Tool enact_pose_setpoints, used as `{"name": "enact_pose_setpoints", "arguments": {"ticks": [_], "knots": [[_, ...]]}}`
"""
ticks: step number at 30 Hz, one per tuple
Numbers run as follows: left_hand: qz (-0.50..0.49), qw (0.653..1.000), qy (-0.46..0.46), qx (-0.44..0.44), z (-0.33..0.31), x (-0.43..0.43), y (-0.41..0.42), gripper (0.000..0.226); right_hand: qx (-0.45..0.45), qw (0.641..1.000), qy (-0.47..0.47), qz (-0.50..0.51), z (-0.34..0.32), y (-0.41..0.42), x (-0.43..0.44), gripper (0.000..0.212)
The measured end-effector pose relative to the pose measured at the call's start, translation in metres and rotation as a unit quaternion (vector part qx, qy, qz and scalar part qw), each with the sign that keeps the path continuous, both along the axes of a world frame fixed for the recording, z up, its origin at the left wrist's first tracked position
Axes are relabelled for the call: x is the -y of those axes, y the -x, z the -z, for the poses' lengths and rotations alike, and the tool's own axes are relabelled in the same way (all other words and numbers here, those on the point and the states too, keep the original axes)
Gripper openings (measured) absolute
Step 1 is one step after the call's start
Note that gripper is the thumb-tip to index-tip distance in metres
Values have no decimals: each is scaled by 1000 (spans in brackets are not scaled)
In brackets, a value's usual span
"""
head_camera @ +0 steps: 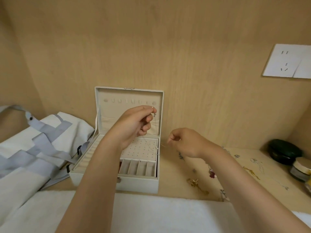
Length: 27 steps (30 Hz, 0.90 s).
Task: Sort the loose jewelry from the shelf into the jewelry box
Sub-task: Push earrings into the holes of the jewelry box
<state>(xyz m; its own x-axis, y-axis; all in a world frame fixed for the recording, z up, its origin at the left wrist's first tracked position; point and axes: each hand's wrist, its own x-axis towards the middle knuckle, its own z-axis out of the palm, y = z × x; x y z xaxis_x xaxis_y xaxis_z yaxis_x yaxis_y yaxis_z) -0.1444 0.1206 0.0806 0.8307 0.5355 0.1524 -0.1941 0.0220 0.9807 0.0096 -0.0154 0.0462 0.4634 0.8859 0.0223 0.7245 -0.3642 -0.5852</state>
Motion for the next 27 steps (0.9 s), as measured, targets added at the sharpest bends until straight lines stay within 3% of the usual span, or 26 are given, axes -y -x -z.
{"name": "enact_pose_setpoints", "arguments": {"ticks": [2, 4, 7, 9, 12, 16, 19, 24, 27], "knots": [[1, 1000, -22, -8, -4, 5, -3, 14, 26, 999, 22, -19, -11, 0, -10, 13], [1, 999, -48, -13, -8, 10, -4, 15, 31, 999, -21, -31, -22, 1, -20, 14], [-8, 995, -96, -32, -13, 9, -5, 16, -165, 974, -146, -54, -44, 7, -31, 25], [-9, 991, -121, -57, -20, 4, -5, 16, -286, 940, -164, -92, -57, 9, -34, 31], [-27, 986, -133, -95, -34, -10, -7, 14, -333, 923, -167, -94, -69, 7, -36, 27], [-20, 976, -172, -131, -46, -29, -7, 17, -225, 957, -179, -51, -75, 1, -38, 21], [-34, 965, -205, -157, -46, -41, -4, 15, -185, 954, -234, 16, -75, 0, -41, 18], [-139, 967, -176, -118, -30, -51, -15, 15, -109, 945, -289, 112, -57, 1, -60, 18], [-228, 951, -187, -93, -17, -54, -30, 14, -66, 936, -301, 168, -48, 4, -71, 32]]}}
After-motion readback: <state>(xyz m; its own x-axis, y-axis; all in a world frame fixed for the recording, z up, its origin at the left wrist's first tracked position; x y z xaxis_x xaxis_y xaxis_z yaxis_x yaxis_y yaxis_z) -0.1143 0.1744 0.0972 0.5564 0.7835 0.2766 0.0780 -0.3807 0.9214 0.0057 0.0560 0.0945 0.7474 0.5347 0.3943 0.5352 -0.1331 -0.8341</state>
